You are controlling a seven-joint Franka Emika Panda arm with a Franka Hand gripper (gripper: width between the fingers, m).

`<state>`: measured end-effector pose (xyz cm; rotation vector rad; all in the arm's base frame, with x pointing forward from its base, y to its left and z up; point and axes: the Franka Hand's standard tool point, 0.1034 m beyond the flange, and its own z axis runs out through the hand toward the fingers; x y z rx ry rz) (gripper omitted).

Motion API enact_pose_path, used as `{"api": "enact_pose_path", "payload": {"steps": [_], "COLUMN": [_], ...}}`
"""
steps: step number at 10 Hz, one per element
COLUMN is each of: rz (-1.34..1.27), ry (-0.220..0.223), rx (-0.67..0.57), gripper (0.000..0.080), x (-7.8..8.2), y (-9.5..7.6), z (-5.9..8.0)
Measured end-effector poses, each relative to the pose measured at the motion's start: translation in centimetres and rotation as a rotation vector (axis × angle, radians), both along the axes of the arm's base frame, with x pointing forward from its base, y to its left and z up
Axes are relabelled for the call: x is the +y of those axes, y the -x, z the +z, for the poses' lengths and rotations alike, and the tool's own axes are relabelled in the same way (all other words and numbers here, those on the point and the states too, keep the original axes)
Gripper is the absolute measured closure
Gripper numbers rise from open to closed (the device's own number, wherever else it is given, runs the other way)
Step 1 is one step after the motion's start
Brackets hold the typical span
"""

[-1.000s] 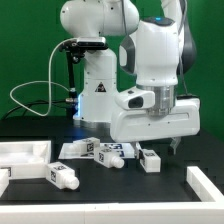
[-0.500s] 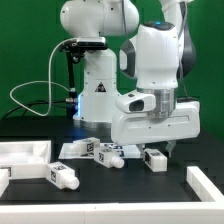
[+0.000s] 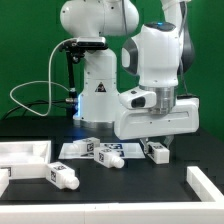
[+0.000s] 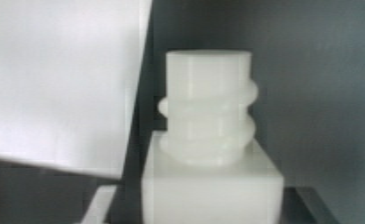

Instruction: Assemble one leg

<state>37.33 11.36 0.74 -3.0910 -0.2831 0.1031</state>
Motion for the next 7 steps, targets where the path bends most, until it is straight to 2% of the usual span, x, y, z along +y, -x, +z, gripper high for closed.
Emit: {"api": "enact_pose_path", "payload": {"steps": [5,6,7], "rz": [0.008,0.001,0.019], "ry": [0.001,0.008,0.009], "rx": [0.008,0.026,0.031], "gripper": [0.0515,0.0515,0.0333], "x": [0.0,-0.4,-1.4], "y": [0.0,-0.6,-1.3], "z": [0.1,1.5,3.0]}}
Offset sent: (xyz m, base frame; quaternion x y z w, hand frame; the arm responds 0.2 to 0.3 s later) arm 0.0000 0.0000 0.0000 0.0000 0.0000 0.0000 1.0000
